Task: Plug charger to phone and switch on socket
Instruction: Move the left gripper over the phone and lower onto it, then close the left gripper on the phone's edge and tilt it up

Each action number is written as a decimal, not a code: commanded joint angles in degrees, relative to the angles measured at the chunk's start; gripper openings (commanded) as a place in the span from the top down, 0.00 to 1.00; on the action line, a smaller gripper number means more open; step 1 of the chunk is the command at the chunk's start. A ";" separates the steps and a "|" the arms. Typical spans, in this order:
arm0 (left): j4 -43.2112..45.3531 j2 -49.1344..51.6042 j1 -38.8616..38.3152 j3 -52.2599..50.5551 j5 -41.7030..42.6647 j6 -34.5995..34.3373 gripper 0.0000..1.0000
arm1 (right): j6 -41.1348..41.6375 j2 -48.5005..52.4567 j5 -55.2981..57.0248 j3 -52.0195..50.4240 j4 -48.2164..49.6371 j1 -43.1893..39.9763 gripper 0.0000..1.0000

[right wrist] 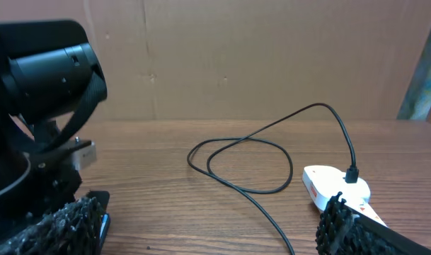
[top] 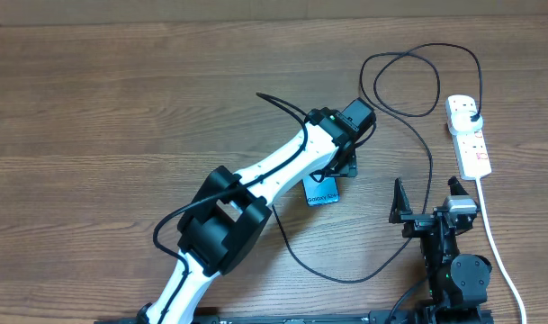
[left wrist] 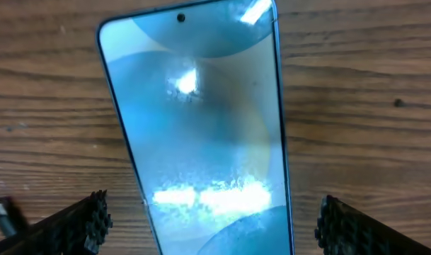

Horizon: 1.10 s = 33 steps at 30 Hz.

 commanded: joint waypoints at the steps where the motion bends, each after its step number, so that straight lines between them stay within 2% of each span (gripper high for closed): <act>1: 0.07 1.95 0.70 1.51 2.51 -2.62 0.00 | 0.07 -0.13 0.35 -0.50 0.13 -0.15 0.00; 33: 0.61 2.47 1.99 1.51 2.54 -7.37 0.00 | 0.07 -0.13 0.35 -0.48 0.13 -0.15 0.00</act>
